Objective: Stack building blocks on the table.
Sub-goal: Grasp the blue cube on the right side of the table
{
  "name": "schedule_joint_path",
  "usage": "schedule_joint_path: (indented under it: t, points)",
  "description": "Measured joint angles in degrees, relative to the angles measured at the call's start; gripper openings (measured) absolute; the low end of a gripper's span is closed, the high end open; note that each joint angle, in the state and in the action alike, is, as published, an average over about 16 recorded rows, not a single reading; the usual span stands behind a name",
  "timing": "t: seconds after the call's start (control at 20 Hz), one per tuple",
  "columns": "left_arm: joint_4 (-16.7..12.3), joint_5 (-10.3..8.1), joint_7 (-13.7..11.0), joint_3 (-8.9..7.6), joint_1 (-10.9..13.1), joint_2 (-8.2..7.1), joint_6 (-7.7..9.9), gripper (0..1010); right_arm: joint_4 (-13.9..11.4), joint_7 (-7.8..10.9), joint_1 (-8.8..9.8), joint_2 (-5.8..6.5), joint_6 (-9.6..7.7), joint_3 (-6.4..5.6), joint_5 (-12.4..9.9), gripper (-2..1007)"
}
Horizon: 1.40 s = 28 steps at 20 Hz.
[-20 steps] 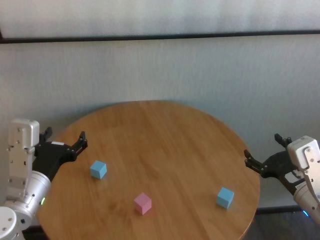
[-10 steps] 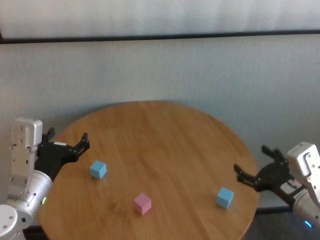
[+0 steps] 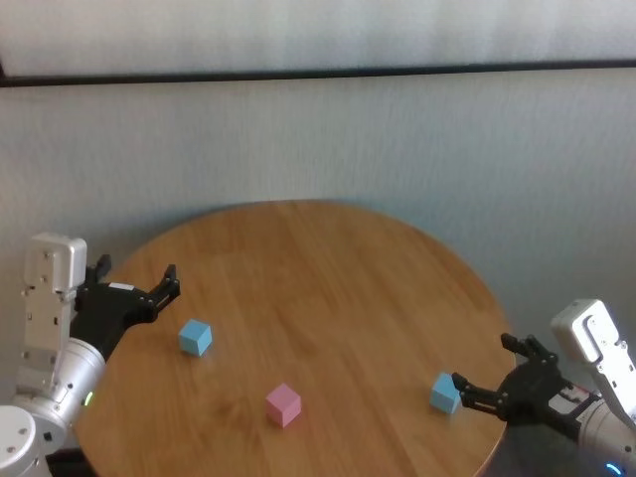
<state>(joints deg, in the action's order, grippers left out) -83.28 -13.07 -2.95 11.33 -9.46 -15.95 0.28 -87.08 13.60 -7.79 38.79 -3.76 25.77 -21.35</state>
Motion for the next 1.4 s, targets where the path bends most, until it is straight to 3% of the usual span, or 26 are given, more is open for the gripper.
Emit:
schedule_joint_path:
  t: [0.15,0.45,1.4]
  points:
    - [0.0,-0.02,0.0,0.05,0.0,-0.03,0.09,1000,0.4,1.56,-0.18,-0.06,-1.2,0.18,-0.1,1005]
    - [0.0,-0.06,-0.1,0.1,-0.1,-0.06,0.19,1000,2.1,4.01,-0.97,-0.86,-1.97,0.56,0.4,1005]
    - [0.0,-0.1,-0.1,0.18,-0.1,-0.12,0.33,1000,7.9,9.24,-4.36,-5.28,-5.23,0.1,0.8,1005]
